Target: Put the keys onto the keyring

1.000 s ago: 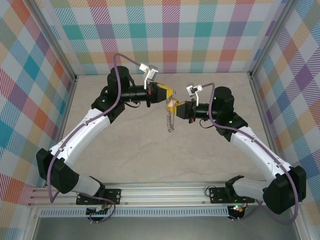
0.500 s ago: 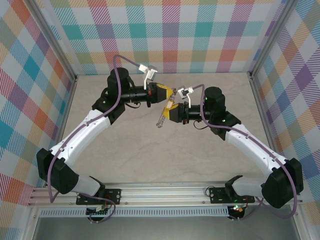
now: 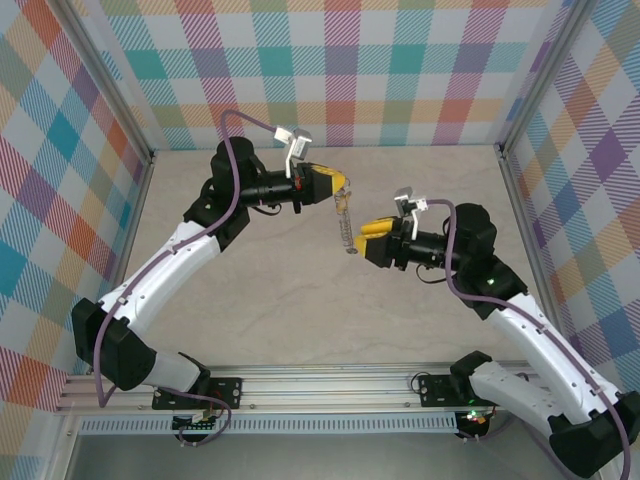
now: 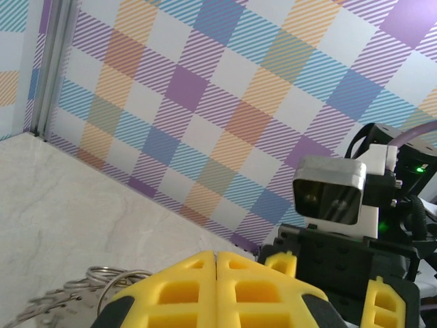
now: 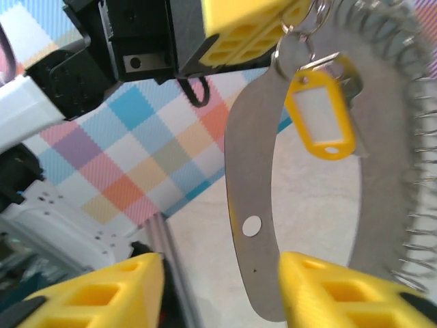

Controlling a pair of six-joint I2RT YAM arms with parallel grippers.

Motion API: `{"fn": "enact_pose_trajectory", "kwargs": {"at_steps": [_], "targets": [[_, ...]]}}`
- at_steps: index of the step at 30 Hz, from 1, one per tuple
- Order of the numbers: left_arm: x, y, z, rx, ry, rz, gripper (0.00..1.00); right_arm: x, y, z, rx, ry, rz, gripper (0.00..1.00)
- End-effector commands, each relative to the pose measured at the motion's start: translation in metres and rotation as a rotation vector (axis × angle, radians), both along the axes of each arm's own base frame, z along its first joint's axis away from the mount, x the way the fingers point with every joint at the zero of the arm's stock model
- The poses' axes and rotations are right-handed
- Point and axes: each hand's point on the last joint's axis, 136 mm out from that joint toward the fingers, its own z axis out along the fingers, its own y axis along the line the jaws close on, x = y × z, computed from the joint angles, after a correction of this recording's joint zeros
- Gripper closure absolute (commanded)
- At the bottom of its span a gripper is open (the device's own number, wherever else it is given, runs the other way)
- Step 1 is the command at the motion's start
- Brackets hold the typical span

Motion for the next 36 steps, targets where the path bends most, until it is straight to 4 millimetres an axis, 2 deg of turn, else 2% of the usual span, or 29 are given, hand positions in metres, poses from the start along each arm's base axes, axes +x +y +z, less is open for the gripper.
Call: {"fn": "enact_pose_trajectory", "kwargs": {"at_steps": [1, 12, 16, 21, 25, 28, 36], "targets": [[-0.014, 0.003, 0.025, -0.056, -0.071, -0.026, 1.00, 0.019, -0.006, 0.012, -0.018, -0.053, -0.095, 0.44], [-0.021, 0.003, 0.027, -0.061, -0.072, -0.053, 1.00, 0.049, 0.003, 0.029, 0.006, -0.106, -0.145, 0.42], [-0.023, 0.003, 0.028, -0.064, -0.072, -0.060, 1.00, 0.052, 0.010, 0.031, 0.014, -0.101, -0.112, 0.41], [-0.024, 0.002, 0.028, -0.066, -0.070, -0.067, 1.00, 0.052, 0.022, 0.034, 0.031, -0.108, -0.039, 0.35], [-0.024, 0.001, 0.027, -0.066, -0.070, -0.069, 1.00, 0.056, 0.029, 0.035, 0.046, -0.102, -0.008, 0.36], [-0.024, 0.001, 0.027, -0.067, -0.071, -0.065, 1.00, 0.057, 0.034, 0.034, 0.058, -0.087, 0.020, 0.47], [-0.023, 0.001, 0.029, -0.078, -0.072, -0.058, 1.00, 0.053, 0.041, 0.026, 0.071, -0.051, 0.073, 0.93]]}}
